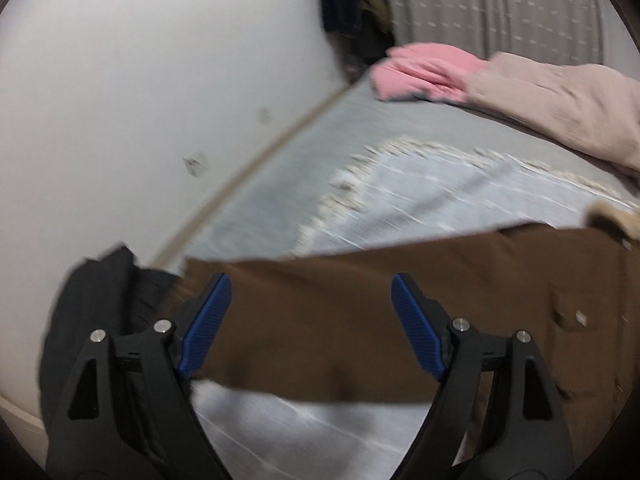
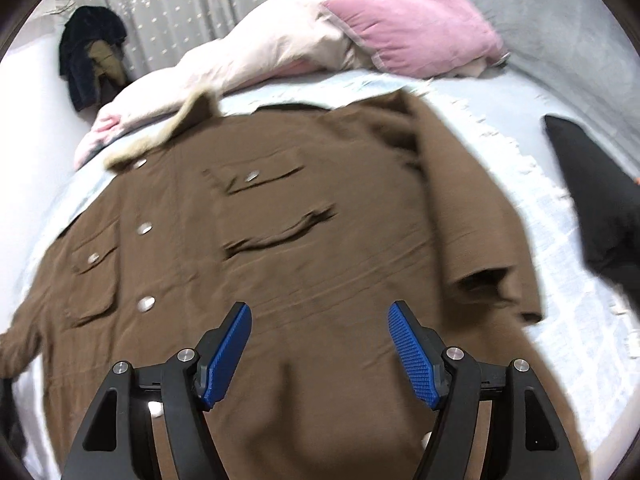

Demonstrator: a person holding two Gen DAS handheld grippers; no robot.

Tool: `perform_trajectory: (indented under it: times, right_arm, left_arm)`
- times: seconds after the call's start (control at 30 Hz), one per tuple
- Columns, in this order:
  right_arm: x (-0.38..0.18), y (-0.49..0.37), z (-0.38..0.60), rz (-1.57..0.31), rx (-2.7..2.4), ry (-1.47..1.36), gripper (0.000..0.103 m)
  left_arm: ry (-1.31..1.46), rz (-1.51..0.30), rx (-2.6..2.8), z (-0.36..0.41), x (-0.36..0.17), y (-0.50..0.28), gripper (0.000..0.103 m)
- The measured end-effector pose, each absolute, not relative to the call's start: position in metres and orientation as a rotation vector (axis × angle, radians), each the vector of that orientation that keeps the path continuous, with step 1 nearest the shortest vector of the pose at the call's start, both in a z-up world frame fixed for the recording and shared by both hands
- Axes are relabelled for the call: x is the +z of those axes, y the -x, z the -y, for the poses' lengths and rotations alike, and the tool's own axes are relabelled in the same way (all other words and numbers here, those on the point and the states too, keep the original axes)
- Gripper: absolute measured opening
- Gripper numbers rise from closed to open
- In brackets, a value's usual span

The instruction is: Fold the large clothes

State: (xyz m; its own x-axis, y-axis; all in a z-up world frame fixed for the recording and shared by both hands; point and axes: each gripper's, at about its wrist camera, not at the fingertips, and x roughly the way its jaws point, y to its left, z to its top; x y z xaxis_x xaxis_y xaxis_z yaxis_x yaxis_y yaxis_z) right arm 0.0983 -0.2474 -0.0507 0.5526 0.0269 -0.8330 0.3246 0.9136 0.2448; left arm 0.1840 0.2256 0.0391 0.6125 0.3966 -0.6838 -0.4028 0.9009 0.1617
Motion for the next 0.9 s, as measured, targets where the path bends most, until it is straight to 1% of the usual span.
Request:
perform_trajectory:
  times: [0.13,0.2,0.27,0.4,0.5,0.67,0.8,0.9]
  right_arm:
    - [-0.048,-0.090,0.268,-0.946,-0.307,-0.353,0.072]
    - [-0.048,-0.086,0.276,-0.937,-0.311,-0.372,0.072]
    - [-0.050,-0.088,0.283,-0.947,-0.277,-0.402,0.072]
    - [-0.047,-0.108,0.288,-0.983,-0.200,-0.440,0.072]
    - [-0.029,-0.147,0.288,-1.004,-0.113,-0.455,0.072]
    - [0.020,-0.235,0.266,-0.947,-0.016,-0.408,0.072]
    - [0.040,-0.320,0.221,-0.935,0.152,-0.392,0.072]
    - [0.036,-0.374,0.186,-0.936,0.229,-0.355,0.066]
  left_arm:
    - [0.060,-0.843,0.301,-0.177,0.019,-0.162,0.085]
    - [0.053,-0.904,0.213,-0.152,0.009,-0.163,0.085]
    - [0.006,-0.952,0.158,-0.129,0.004,-0.176,0.085]
    - [-0.095,-0.965,0.079,-0.094,0.015,-0.212,0.085]
    - [-0.053,-0.969,0.041,-0.083,0.031,-0.252,0.085]
    - [0.065,-0.938,-0.022,-0.067,0.045,-0.319,0.085]
    - [0.138,-0.896,-0.064,-0.042,0.038,-0.376,0.085]
    - [0.177,-0.837,-0.139,-0.011,0.020,-0.414,0.085]
